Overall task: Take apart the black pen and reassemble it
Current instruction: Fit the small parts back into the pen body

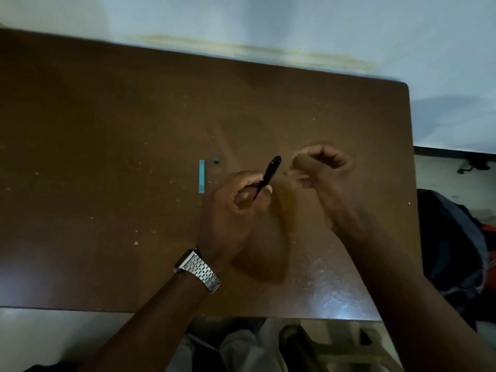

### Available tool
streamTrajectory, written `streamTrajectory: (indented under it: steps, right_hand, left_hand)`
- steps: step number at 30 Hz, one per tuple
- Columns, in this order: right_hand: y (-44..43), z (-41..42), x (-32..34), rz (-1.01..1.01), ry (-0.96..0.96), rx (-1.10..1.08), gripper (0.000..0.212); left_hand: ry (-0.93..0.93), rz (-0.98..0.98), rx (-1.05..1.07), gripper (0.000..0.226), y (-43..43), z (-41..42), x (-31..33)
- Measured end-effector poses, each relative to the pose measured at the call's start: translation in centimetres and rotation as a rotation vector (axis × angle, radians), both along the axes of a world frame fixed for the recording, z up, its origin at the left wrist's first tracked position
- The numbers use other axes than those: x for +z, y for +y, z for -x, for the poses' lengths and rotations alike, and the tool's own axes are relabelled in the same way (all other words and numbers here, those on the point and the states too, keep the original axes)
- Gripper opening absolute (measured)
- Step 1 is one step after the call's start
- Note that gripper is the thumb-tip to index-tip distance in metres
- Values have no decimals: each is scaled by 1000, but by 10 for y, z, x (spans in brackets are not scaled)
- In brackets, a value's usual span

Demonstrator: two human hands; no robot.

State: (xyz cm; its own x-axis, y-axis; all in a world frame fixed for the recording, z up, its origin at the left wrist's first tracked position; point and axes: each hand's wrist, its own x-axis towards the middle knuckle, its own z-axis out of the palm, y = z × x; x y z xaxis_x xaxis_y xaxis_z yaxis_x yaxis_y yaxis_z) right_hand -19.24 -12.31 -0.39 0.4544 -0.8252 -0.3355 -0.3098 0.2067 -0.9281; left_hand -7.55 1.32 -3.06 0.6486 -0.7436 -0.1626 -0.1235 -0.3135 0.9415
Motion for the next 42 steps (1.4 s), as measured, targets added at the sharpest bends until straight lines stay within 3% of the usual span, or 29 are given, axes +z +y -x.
streamTrajectory:
  steps: [2, 6, 12, 29, 35, 42]
  right_hand:
    - [2, -6, 25, 16, -142, -29, 5]
    - [5, -17, 43, 32, -240, 17, 11]
    - [5, -14, 40, 120, -96, 44, 18]
    - [-6, -9, 32, -292, -41, 89, 15]
    - [-5, -7, 28, -423, -110, 64, 17]
    - [-13, 0, 27, -327, -15, 146, 11]
  left_hand:
    - [-10, 3, -5, 26, 0, -2, 0]
    - [1, 15, -6, 25, 0, -1, 3]
    - [13, 5, 35, 25, -2, -2, 4]
    - [-145, 16, 3, 27, 0, -6, 0]
    - [-233, 19, -46, 25, -1, -7, -4]
    - [-206, 24, -92, 29, 3, -8, -12]
